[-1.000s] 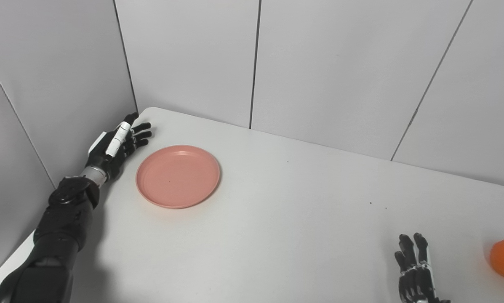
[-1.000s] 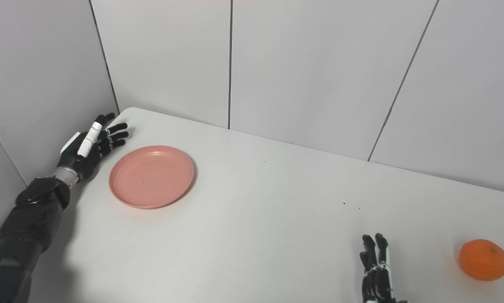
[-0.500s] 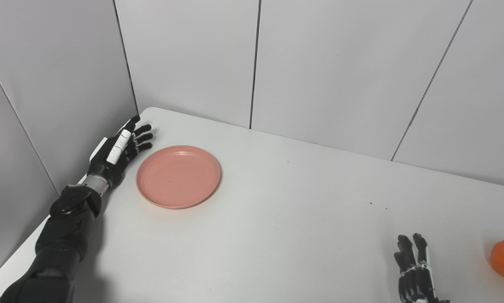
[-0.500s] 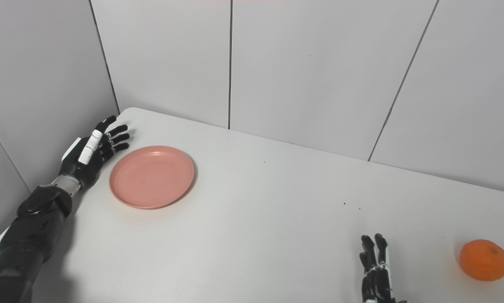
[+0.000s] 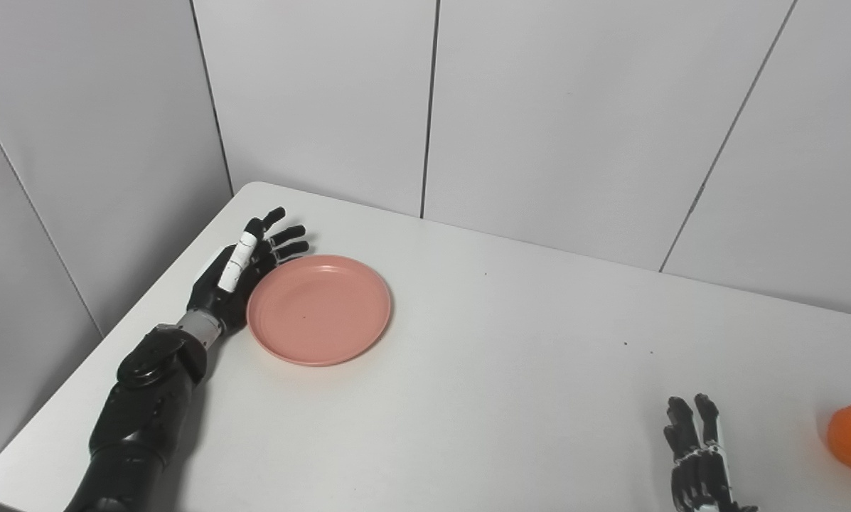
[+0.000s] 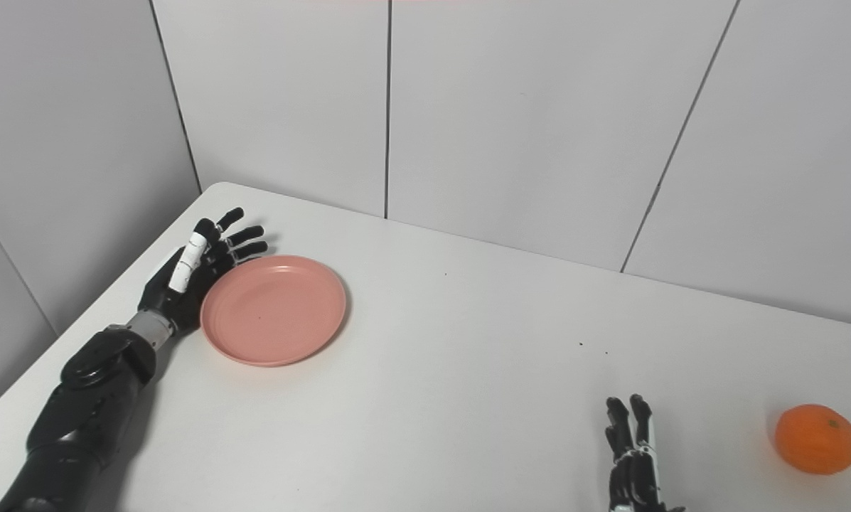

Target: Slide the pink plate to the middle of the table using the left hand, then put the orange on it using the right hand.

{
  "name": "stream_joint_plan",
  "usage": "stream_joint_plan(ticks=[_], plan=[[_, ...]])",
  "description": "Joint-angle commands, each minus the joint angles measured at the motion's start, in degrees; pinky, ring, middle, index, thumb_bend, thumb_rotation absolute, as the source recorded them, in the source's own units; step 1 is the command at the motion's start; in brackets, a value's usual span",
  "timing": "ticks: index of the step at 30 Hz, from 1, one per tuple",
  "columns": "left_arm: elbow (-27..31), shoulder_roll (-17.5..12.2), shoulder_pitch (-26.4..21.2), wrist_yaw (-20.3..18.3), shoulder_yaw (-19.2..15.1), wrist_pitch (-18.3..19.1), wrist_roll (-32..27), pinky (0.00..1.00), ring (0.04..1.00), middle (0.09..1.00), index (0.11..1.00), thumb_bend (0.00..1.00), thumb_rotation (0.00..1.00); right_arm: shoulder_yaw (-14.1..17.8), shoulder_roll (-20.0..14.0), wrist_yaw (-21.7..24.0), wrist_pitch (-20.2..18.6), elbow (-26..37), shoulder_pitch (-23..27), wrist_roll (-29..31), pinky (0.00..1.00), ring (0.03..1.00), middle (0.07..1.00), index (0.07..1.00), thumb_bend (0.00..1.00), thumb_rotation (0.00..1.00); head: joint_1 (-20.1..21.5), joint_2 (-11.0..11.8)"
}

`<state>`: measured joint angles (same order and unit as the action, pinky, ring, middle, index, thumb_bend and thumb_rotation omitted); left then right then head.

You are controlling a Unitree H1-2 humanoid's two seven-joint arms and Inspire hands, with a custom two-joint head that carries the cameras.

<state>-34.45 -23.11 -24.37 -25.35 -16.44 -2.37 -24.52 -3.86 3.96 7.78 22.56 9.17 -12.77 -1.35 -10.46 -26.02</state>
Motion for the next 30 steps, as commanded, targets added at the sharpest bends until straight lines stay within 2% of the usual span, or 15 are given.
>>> stream_joint_plan(ticks=[1,10,18,25,30], plan=[[1.7,0.7,0.1,0.6,0.2,2.3,-0.8,0.77,0.799,0.838,0.938,0.93,0.79,-0.5,-1.4,-0.4,-0.7,-3.6,-5.5,-0.2,1.00,0.973,0.938,1.000,0.84,1.00,-0.1,-0.1],[3.6,2.9,0.4,0.3,0.9,3.4,-1.5,0.75,0.794,0.803,0.913,0.92,0.78,-0.7,-1.3,-0.2,-0.7,-3.5,-5.4,0.3,1.00,0.973,0.937,1.000,0.86,1.00,0.2,-0.4],[4.5,5.1,0.7,0.7,1.2,4.0,-1.9,0.76,0.807,0.821,0.915,0.91,0.78,-0.9,-1.0,-0.5,-0.6,-3.5,-5.5,-0.5,1.00,0.964,0.933,0.991,0.83,1.00,0.7,-0.7],[5.1,6.2,0.9,1.0,2.0,4.8,-1.6,0.75,0.810,0.839,0.925,0.93,0.78,-1.2,-1.0,-0.2,-0.9,-3.3,-5.5,-0.3,1.00,0.969,0.938,0.999,0.84,1.00,1.1,-1.0],[6.2,7.5,1.4,2.4,2.7,5.9,-1.4,0.73,0.801,0.813,0.921,0.92,0.77,-1.4,-0.8,-0.2,-1.2,-2.9,-5.7,-0.1,1.00,0.972,0.938,0.998,0.83,1.00,1.2,-1.4]])
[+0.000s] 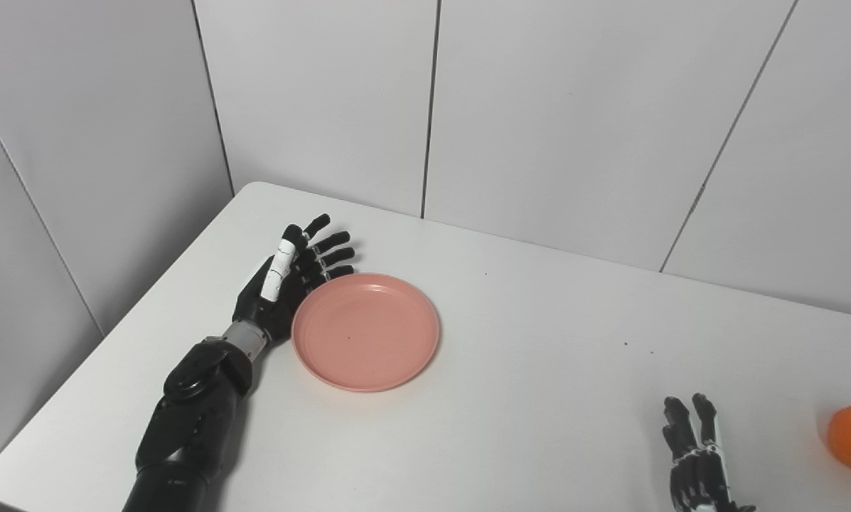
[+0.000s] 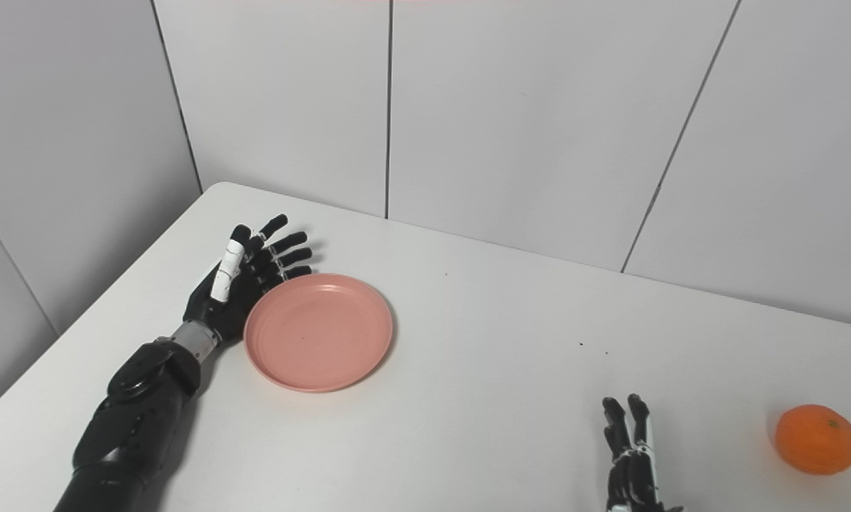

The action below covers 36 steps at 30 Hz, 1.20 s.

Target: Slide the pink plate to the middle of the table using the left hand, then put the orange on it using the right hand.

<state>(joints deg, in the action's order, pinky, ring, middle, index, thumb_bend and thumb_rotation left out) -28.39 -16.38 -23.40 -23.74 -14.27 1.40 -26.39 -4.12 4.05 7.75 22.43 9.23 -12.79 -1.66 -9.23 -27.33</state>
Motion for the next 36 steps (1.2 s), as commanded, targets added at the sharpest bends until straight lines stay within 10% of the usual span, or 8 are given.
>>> stream_joint_plan(ticks=[1,36], plan=[[0.3,0.9,0.6,0.9,0.8,2.1,0.5,0.73,0.809,0.827,0.924,0.92,0.76,-1.1,-0.9,-0.2,-1.1,-2.9,-5.7,0.1,1.00,0.972,0.938,0.998,0.83,1.00,0.1,-0.1],[8.9,8.1,5.9,10.7,4.3,4.1,4.0,0.99,0.986,0.997,0.963,0.88,0.77,-2.8,0.8,-1.6,-1.1,-1.2,-6.3,-3.0,0.97,0.948,0.916,0.967,0.80,1.00,5.3,-2.9]])
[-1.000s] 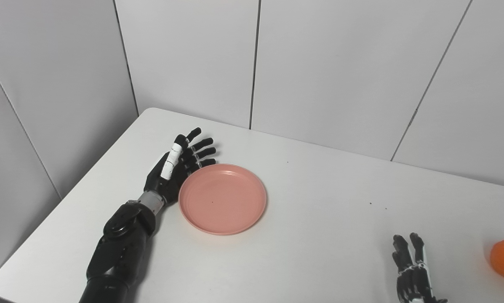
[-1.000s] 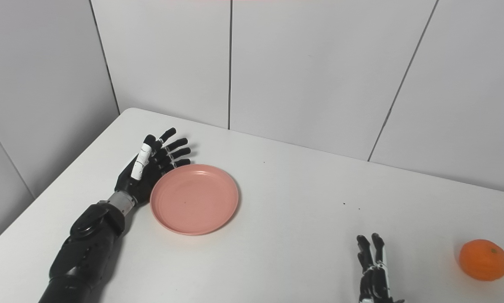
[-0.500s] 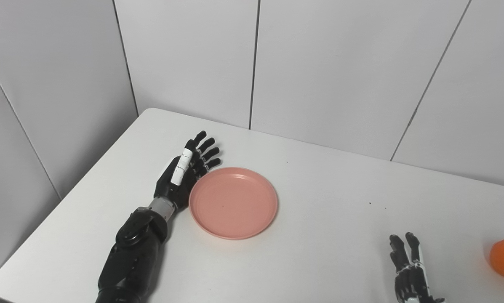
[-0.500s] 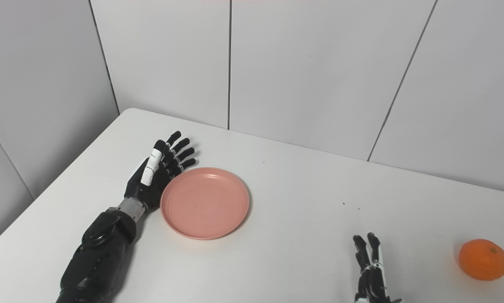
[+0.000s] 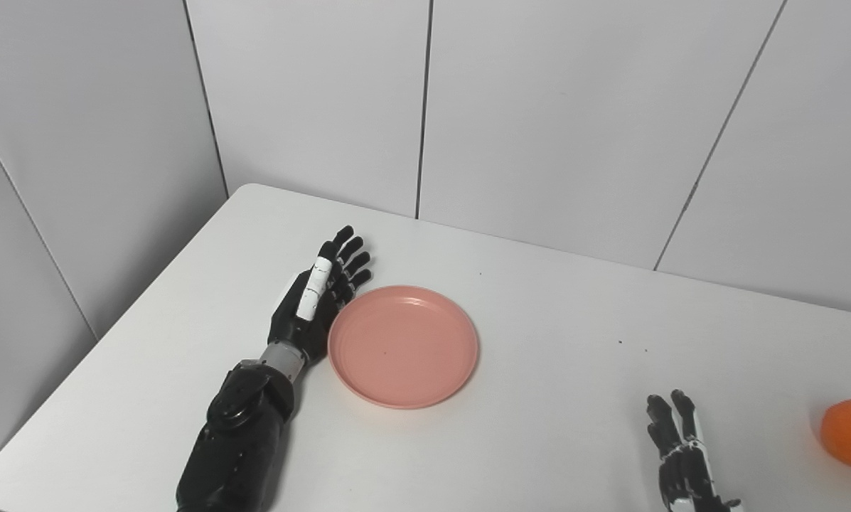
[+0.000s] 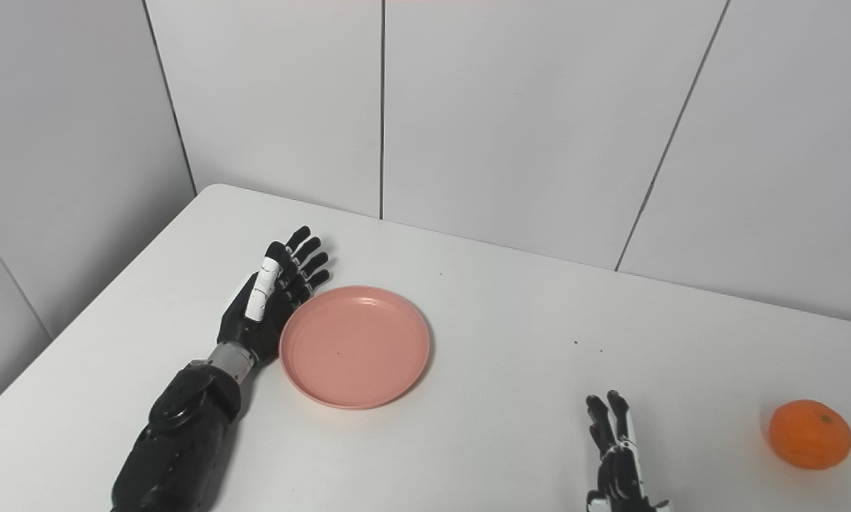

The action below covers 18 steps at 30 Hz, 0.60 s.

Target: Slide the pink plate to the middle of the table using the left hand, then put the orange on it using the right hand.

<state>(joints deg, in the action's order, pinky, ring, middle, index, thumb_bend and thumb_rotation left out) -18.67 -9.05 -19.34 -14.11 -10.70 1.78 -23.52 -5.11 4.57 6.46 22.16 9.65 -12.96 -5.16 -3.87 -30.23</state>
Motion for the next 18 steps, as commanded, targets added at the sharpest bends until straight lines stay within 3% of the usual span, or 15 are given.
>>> stream_joint_plan(ticks=[1,13,18], plan=[[-0.5,0.7,1.9,1.3,0.9,3.8,1.2,0.99,0.988,0.999,0.967,0.88,0.77,-1.9,0.4,-0.4,-0.9,-1.5,-6.1,0.4,0.97,0.947,0.914,0.965,0.80,1.00,0.4,-0.2],[4.2,1.4,2.6,3.0,1.9,8.8,1.6,1.00,0.991,0.997,0.982,0.90,0.77,-3.7,1.1,-2.1,-2.5,-0.4,-6.2,-1.0,0.95,0.936,0.908,0.950,0.82,1.00,3.1,-1.5],[5.8,2.8,3.7,4.1,2.0,7.5,2.3,0.98,0.979,0.984,0.981,0.86,0.77,-4.4,1.1,-2.9,-3.1,0.2,-6.3,-1.3,0.95,0.932,0.906,0.944,0.81,1.00,3.8,-2.1]])
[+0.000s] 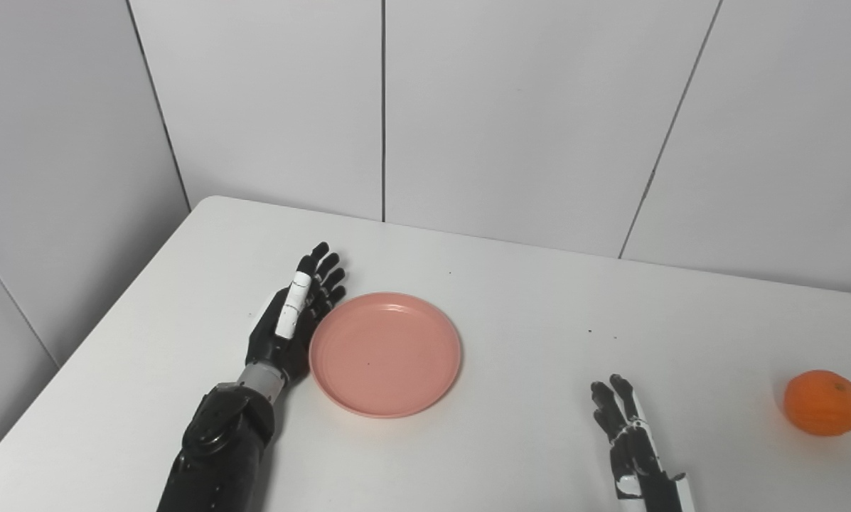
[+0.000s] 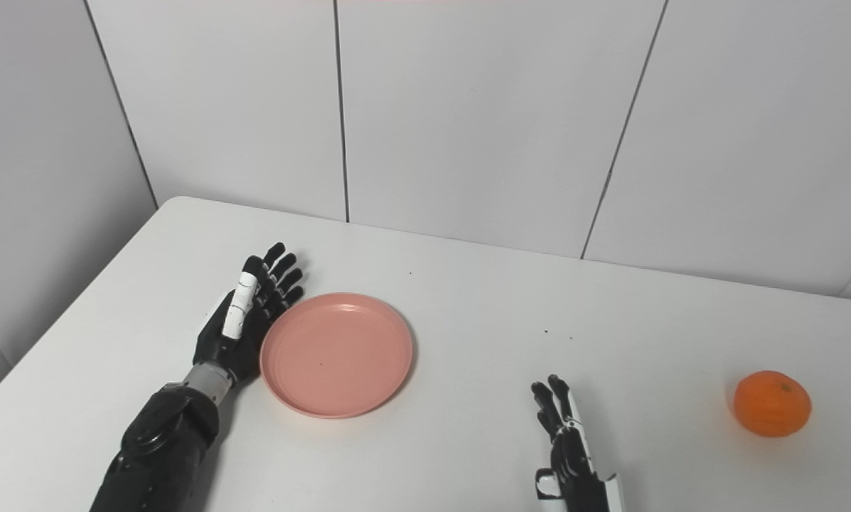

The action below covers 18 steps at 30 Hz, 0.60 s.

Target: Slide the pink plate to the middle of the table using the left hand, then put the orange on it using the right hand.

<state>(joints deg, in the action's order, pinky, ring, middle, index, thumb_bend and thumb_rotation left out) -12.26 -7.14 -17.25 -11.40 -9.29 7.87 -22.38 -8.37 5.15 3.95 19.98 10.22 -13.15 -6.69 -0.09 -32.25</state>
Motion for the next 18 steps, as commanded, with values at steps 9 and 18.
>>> stream_joint_plan(ticks=[9,18], plan=[[1.9,3.3,3.0,2.7,0.6,1.9,1.0,0.97,0.963,0.966,0.998,0.85,0.77,-2.3,0.5,-1.4,-1.0,0.2,-6.1,-0.9,0.93,0.926,0.904,0.938,0.79,1.00,3.1,-2.3],[2.8,6.1,3.5,3.1,1.6,1.2,1.0,0.97,0.953,0.956,0.997,0.84,0.78,-3.5,1.1,-2.9,-2.1,0.9,-6.0,-2.6,0.92,0.912,0.890,0.922,0.78,1.00,6.6,-3.7]])
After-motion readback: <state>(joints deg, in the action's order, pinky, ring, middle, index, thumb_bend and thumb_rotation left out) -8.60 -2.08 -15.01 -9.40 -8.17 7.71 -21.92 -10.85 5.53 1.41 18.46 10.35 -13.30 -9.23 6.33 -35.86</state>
